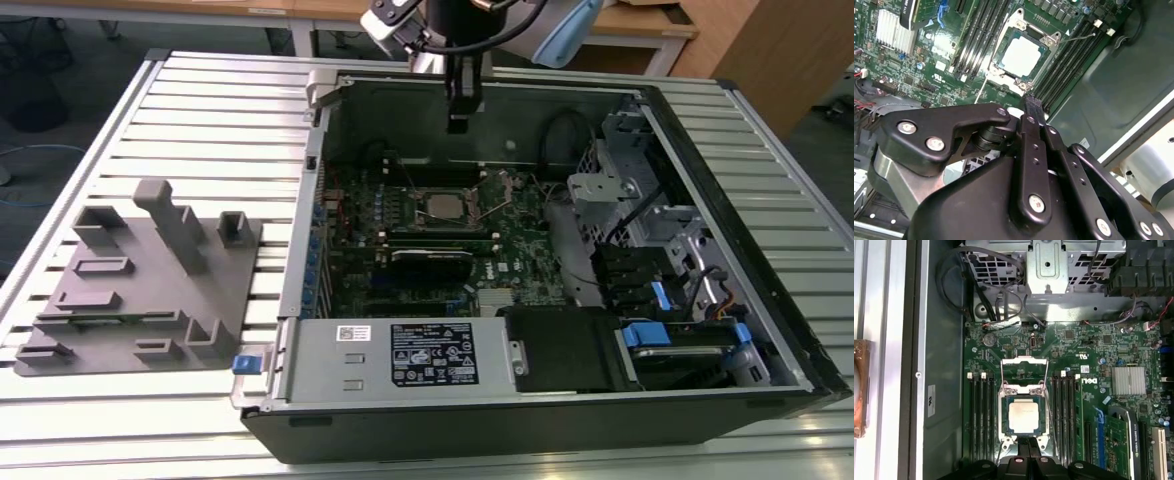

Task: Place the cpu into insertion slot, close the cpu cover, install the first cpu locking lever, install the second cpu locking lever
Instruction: 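Place the cpu into insertion slot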

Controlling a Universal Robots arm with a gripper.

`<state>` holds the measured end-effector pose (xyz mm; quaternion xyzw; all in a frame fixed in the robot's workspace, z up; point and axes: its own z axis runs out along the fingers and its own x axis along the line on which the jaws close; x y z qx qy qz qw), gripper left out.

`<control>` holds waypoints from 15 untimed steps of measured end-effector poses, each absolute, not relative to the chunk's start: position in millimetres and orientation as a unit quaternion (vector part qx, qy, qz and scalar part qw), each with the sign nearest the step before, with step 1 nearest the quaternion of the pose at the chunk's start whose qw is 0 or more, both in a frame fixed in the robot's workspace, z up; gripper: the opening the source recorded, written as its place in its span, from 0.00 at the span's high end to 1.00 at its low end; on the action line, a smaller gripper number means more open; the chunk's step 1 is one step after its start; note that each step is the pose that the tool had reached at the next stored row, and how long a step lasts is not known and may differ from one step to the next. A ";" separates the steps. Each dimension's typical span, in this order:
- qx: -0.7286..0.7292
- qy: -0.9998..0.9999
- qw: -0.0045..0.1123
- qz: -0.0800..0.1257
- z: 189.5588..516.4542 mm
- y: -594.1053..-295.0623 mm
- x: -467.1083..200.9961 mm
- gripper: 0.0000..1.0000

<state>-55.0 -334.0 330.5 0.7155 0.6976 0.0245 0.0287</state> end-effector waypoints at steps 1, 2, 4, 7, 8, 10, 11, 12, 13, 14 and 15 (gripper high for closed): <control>0.716 0.698 0.029 0.025 329.5 -334.0 -55.0 0.90; 0.716 0.698 0.029 0.025 328.5 -334.0 -55.0 0.90; 0.716 0.698 0.029 0.024 326.6 -334.0 -55.0 0.90; 0.716 0.698 0.029 0.024 323.6 -334.0 -55.0 0.90; 0.716 0.698 0.029 0.024 322.6 -334.0 -55.0 0.90; 0.716 0.698 0.029 0.025 320.7 -334.0 -55.0 0.90; 0.716 0.698 0.029 0.024 319.8 -334.0 -55.0 0.90; 0.716 0.698 0.029 0.024 318.8 -334.0 -55.0 0.90; 0.716 0.698 0.029 0.024 317.8 -334.0 -55.0 0.90; 0.716 0.698 0.029 0.024 316.8 -334.0 -55.0 0.90; 0.716 0.698 0.029 0.024 315.8 -334.0 -55.0 0.90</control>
